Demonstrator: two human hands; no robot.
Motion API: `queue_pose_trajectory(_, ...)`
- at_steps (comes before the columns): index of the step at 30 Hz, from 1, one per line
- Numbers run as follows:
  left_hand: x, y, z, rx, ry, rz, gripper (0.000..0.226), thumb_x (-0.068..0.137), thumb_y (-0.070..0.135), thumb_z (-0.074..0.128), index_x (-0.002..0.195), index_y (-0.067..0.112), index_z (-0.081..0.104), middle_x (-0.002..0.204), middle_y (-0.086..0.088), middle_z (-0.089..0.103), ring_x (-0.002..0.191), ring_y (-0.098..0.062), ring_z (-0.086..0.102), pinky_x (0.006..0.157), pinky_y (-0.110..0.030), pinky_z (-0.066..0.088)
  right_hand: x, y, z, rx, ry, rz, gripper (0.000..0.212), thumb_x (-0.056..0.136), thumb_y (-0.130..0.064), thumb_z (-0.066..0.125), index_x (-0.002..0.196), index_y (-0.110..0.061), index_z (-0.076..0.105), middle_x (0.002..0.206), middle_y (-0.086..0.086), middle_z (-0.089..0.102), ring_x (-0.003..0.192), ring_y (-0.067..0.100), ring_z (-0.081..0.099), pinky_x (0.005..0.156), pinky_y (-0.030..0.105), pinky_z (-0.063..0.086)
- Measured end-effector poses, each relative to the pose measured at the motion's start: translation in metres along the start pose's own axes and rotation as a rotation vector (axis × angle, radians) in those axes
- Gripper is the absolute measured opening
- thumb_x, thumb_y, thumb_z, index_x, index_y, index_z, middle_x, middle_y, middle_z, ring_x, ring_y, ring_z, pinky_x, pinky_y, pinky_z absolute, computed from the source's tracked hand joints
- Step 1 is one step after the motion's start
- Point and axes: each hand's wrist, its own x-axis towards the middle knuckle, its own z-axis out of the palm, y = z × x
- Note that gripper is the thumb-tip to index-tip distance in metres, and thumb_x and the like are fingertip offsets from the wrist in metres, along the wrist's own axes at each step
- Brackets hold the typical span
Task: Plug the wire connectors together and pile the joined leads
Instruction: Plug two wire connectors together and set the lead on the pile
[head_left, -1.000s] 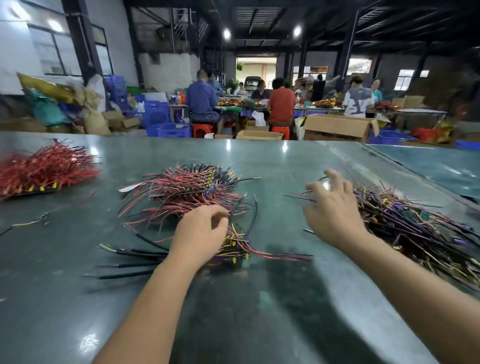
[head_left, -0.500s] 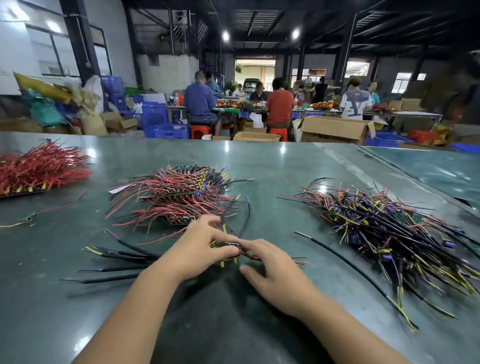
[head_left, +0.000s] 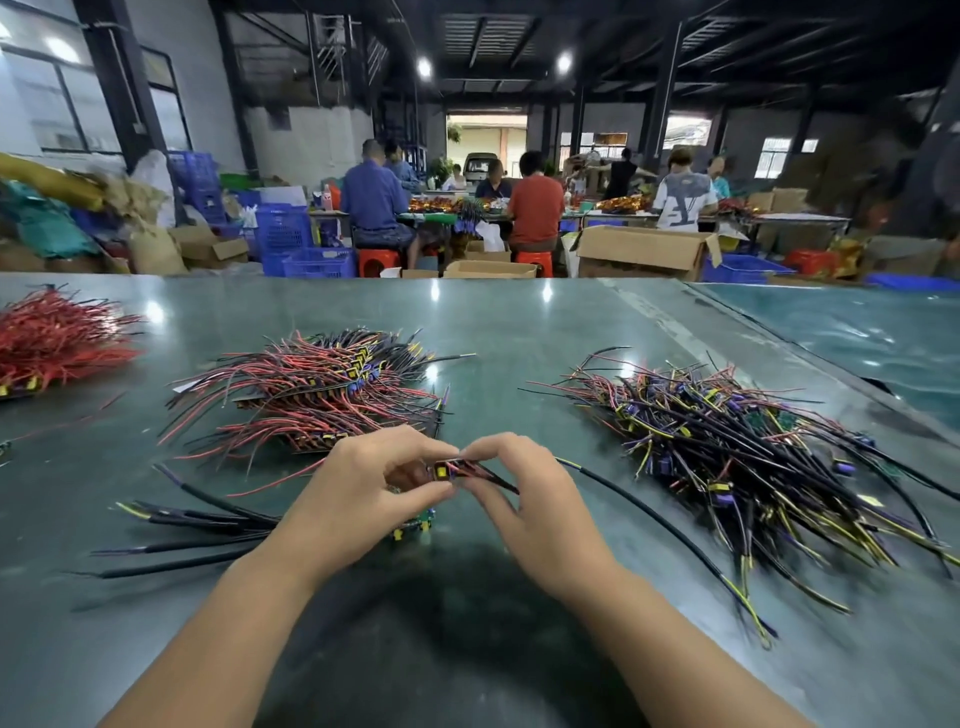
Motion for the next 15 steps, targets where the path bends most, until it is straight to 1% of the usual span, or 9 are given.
queue_pose_trajectory(1,-0.0001,-0.001,0.0007,-0.001,-0.002,-0.01,0.033,0.074,0.011,0.08,0.095,0.035,0.072,0.08,0.012,0.067,0.069,-0.008,0.064,0.064,-0.014,0.047,-0.0005,0.0007,-0.0011,0.006,-0.02,0.02,0.014,0.088,-0.015,0.065,0.102,-0.016,0.063,0.099,-0.007,0.066,0.093,0.01,0.055,0.083,0.021,0.04)
queue_pose_trajectory(3,-0.0008,-0.0009,0.0015,0.008,0.016,-0.024,0.034,0.074,0.012,0.08,0.094,0.038,0.071,0.079,0.014,0.069,0.07,-0.008,0.064,0.065,-0.019,0.05,-0.0013,0.0017,-0.0026,0.025,-0.053,0.05,0.013,0.091,-0.019,0.062,0.103,-0.019,0.061,0.099,-0.009,0.067,0.094,0.013,0.058,0.084,0.025,0.042)
queue_pose_trajectory(6,-0.0024,-0.0002,0.0024,0.043,0.016,-0.015,0.031,0.074,0.017,0.08,0.097,0.036,0.071,0.082,0.015,0.069,0.075,-0.008,0.064,0.069,-0.027,0.051,-0.0021,0.0017,-0.0035,0.021,-0.063,0.034,0.013,0.091,-0.02,0.061,0.105,-0.019,0.059,0.1,-0.008,0.067,0.096,0.016,0.06,0.086,0.031,0.045)
queue_pose_trajectory(8,-0.0023,0.0022,0.0027,0.053,0.01,0.005,0.026,0.075,0.019,0.078,0.096,0.034,0.071,0.086,0.016,0.068,0.08,-0.007,0.063,0.072,-0.028,0.05,-0.0026,0.0011,-0.0037,-0.002,-0.065,0.014,0.014,0.09,-0.019,0.062,0.104,-0.02,0.059,0.099,-0.009,0.066,0.095,0.016,0.06,0.085,0.033,0.046)
queue_pose_trajectory(10,-0.0015,0.0048,0.0027,0.095,0.013,0.057,0.021,0.074,0.024,0.075,0.094,0.029,0.072,0.087,0.017,0.067,0.084,-0.007,0.061,0.076,-0.027,0.048,-0.0028,0.0012,-0.0037,-0.013,-0.051,0.0,0.014,0.088,-0.018,0.064,0.101,-0.02,0.061,0.095,-0.009,0.066,0.092,0.015,0.06,0.083,0.032,0.047)
queue_pose_trajectory(12,-0.0013,0.0054,0.0034,0.146,0.009,0.097,0.02,0.074,0.024,0.077,0.093,0.023,0.074,0.088,0.018,0.066,0.086,-0.007,0.059,0.079,-0.027,0.047,-0.0022,0.0028,-0.0045,-0.03,-0.022,0.0,0.014,0.083,-0.016,0.069,0.097,-0.019,0.063,0.092,-0.01,0.067,0.09,0.012,0.06,0.083,0.026,0.045)
queue_pose_trajectory(14,-0.0016,0.0048,0.0034,0.151,-0.007,0.087,0.019,0.075,0.024,0.078,0.093,0.024,0.074,0.088,0.017,0.066,0.087,-0.006,0.058,0.08,-0.027,0.046,-0.0022,0.0039,-0.0059,-0.048,-0.019,-0.001,0.014,0.081,-0.017,0.071,0.093,-0.02,0.065,0.09,-0.011,0.068,0.088,0.009,0.06,0.081,0.02,0.041)
queue_pose_trajectory(15,-0.0022,0.0045,0.0033,0.14,-0.015,0.077,0.017,0.075,0.026,0.076,0.092,0.025,0.074,0.087,0.017,0.066,0.087,-0.006,0.059,0.08,-0.027,0.046,-0.0024,0.0045,-0.0066,-0.054,-0.031,-0.007,0.014,0.081,-0.018,0.071,0.093,-0.02,0.065,0.09,-0.011,0.068,0.088,0.008,0.06,0.081,0.02,0.041)
